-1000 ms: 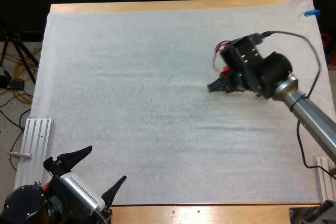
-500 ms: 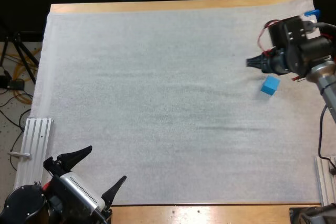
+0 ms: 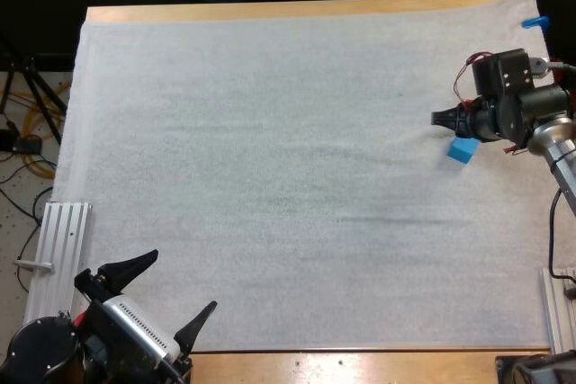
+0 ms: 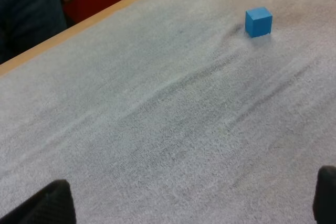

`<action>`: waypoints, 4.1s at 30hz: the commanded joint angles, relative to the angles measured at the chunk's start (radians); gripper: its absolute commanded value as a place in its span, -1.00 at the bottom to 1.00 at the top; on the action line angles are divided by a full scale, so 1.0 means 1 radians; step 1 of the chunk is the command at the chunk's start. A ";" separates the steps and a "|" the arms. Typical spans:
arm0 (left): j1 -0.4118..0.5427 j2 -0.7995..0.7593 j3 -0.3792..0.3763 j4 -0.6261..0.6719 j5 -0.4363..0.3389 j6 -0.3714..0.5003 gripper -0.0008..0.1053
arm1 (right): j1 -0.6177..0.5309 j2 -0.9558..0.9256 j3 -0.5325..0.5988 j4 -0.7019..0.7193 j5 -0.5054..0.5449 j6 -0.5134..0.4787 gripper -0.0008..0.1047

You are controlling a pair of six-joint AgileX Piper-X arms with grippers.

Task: Stack red cube on blue cube

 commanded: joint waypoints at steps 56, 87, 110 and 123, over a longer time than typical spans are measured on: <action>-0.004 0.074 -0.009 -0.037 0.009 -0.010 0.65 | -0.065 0.088 0.124 -0.176 -0.102 0.078 0.09; 0.002 0.231 -0.009 -0.204 -0.076 -0.070 0.65 | -0.067 -0.359 0.121 -0.050 -0.094 -0.104 0.09; 0.348 0.401 -0.014 -0.374 -0.021 -0.070 0.65 | -0.283 -0.588 0.126 0.035 -0.137 -0.160 0.09; 0.348 0.200 -0.014 -0.284 0.009 -0.070 0.65 | -0.168 -1.026 0.368 0.041 -0.147 -0.245 0.09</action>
